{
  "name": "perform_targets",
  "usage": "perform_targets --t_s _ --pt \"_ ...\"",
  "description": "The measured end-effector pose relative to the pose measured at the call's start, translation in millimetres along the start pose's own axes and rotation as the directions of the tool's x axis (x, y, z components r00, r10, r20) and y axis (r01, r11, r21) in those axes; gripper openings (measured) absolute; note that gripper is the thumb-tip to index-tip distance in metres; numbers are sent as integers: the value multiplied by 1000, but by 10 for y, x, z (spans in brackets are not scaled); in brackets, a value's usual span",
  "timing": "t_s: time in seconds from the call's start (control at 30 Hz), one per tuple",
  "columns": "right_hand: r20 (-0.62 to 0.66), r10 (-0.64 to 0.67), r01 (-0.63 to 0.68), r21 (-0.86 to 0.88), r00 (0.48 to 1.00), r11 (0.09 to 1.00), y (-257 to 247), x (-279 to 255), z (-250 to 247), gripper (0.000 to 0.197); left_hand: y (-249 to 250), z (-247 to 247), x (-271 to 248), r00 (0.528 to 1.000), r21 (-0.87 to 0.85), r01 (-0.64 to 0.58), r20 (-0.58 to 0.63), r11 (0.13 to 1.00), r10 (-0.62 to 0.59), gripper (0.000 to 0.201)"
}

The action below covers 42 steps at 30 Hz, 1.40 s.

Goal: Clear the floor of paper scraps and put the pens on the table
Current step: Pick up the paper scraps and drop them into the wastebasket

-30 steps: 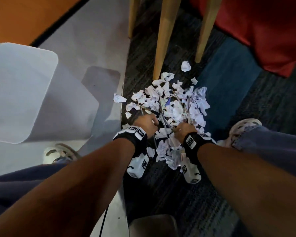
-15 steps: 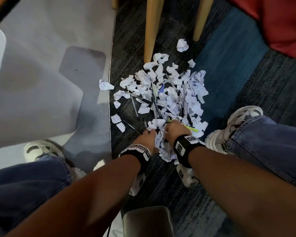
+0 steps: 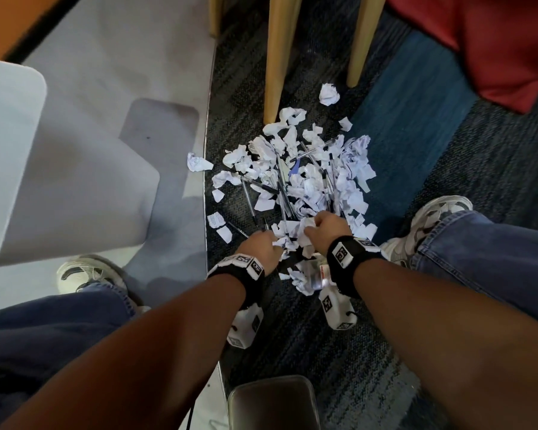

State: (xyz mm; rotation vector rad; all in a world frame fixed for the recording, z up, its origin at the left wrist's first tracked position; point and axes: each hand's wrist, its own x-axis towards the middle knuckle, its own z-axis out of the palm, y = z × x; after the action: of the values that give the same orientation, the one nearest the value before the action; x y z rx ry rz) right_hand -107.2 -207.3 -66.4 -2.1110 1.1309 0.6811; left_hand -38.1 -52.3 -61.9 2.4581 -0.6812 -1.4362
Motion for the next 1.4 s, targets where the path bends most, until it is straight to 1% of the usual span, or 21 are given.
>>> perform_targets --t_s 0.07,0.2,0.3,0.37,0.43,0.47,0.53,0.67,0.73,0.8,0.83,0.9,0.97,1.03,1.13,1.2,1.27,1.33,1.4 --pt "-8 -30 30 -4 1000 1000 -55 -52 -121 17 42 -177 -64 999 8 -3 -46 1000 3 45" --pt "-19 -115 114 -62 993 992 -236 -209 -382 8 155 -569 -274 984 4 -12 -177 1000 13 38" --pt "-67 -161 159 -35 985 987 -432 -358 -563 9 216 -865 -521 966 0 -30 -258 1000 29 34" --pt "-87 -208 206 -38 974 978 -579 -482 -677 13 219 -1049 -702 949 -20 -53 -313 998 45 30" --pt "-121 -261 259 -29 958 965 -753 -615 -788 10 199 -1218 -878 928 -33 -60 -369 998 44 26" --pt "-144 -283 285 -7 948 959 -855 -690 -838 7 188 -1303 -981 915 -35 -58 -402 998 40 25" --pt "-177 -332 344 46 927 938 -1070 -832 -926 12 166 -1471 -1187 880 -44 -50 -475 998 23 23" --pt "-262 -443 478 87 857 874 -1544 -1154 -1055 6 77 -1780 -1595 808 -93 -89 -589 992 17 15" --pt "-292 -506 549 87 812 831 -1804 -1320 -1065 8 -10 -1922 -1805 756 -123 -110 -655 986 3 18" --pt "-304 -580 623 63 756 780 -2069 -1467 -1035 12 -125 -2057 -2018 699 -157 -128 -715 979 -23 20" --pt "-311 -609 653 52 729 756 -2196 -1543 -1019 11 -199 -2118 -2110 678 -174 -134 -734 976 -38 20" --pt "-316 -661 705 36 680 708 -2439 -1696 -965 5 -387 -2224 -2268 636 -210 -134 -768 968 -79 20" --pt "-314 -707 749 24 634 662 -2654 -1834 -891 10 -599 -2303 -2382 592 -254 -105 -793 962 -144 20" --pt "-317 -732 776 20 603 631 -2842 -1944 -796 13 -813 -2346 -2453 563 -303 -65 -798 951 -216 19" --pt "-294 -763 799 5 576 601 -3045 -2030 -629 12 -1102 -2337 -2466 549 -358 -22 -784 934 -288 13" --pt "-254 -791 814 -22 557 580 -3124 -2055 -523 8 -1249 -2300 -2425 549 -377 0 -774 926 -316 11" --pt "-237 -805 823 -38 543 567 -3179 -2058 -442 12 -1346 -2268 -2380 553 -384 14 -767 923 -327 11" --pt "-253 -801 823 -33 542 567 -3233 -2035 -392 17 -1415 -2256 -2346 552 -388 11 -767 922 -329 11" --pt "-276 -790 816 -37 547 578 -3290 -2001 -367 18 -1471 -2261 -2316 558 -378 15 -765 926 -321 11"
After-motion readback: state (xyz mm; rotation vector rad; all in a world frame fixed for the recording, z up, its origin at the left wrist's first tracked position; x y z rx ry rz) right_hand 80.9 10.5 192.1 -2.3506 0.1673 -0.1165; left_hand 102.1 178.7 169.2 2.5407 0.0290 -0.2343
